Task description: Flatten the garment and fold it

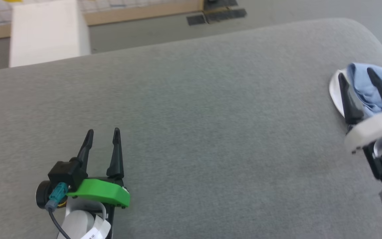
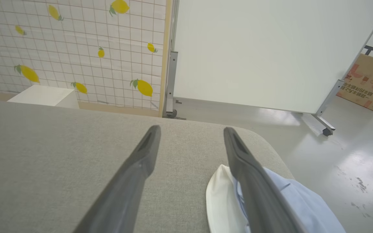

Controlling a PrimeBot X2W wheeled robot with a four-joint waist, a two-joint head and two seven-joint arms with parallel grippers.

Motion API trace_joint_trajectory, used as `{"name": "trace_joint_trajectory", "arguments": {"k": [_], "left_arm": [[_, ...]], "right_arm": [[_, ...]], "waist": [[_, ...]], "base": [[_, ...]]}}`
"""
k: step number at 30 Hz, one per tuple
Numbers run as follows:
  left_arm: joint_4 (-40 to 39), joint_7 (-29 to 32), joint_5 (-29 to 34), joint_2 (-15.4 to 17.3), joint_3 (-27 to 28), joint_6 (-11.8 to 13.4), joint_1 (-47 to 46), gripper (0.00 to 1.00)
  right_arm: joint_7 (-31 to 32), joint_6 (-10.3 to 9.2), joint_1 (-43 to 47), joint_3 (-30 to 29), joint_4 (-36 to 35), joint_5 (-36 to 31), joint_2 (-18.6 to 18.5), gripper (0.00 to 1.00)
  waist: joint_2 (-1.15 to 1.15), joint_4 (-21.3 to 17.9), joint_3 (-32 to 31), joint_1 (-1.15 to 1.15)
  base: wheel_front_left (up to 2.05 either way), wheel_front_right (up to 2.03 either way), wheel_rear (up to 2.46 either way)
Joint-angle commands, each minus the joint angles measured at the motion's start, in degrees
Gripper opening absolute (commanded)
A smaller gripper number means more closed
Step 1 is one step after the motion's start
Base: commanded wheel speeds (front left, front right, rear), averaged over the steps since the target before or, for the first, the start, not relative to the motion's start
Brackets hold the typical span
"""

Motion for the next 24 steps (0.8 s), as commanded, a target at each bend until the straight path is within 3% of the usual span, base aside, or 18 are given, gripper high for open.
{"name": "trace_joint_trajectory", "arguments": {"k": [1, 9, 24], "left_arm": [[0.38, -0.25, -0.23, -0.22, -0.19, -0.35, 0.53, 1.00], [1.17, -0.25, -0.10, -0.58, -1.07, -0.53, 1.69, 1.00], [2.03, -0.26, -0.91, -0.81, -2.57, -0.61, 3.01, 1.00]], "right_arm": [[-1.10, -0.11, 2.83, -0.41, -2.29, 1.11, 0.56, 1.00], [-4.43, -0.11, 15.61, -2.88, -13.01, 1.34, 6.69, 1.00], [-6.23, -0.11, 27.18, -6.84, -20.73, -4.06, 15.13, 1.00]], "waist": [[0.00, 7.09, -6.28, 0.00], [0.00, 9.95, -7.81, 0.00], [0.00, 12.22, -8.93, 0.00]], "base": [[0.00, 0.00, 0.00], [0.00, 0.00, 0.00], [0.00, 0.00, 0.00]]}}
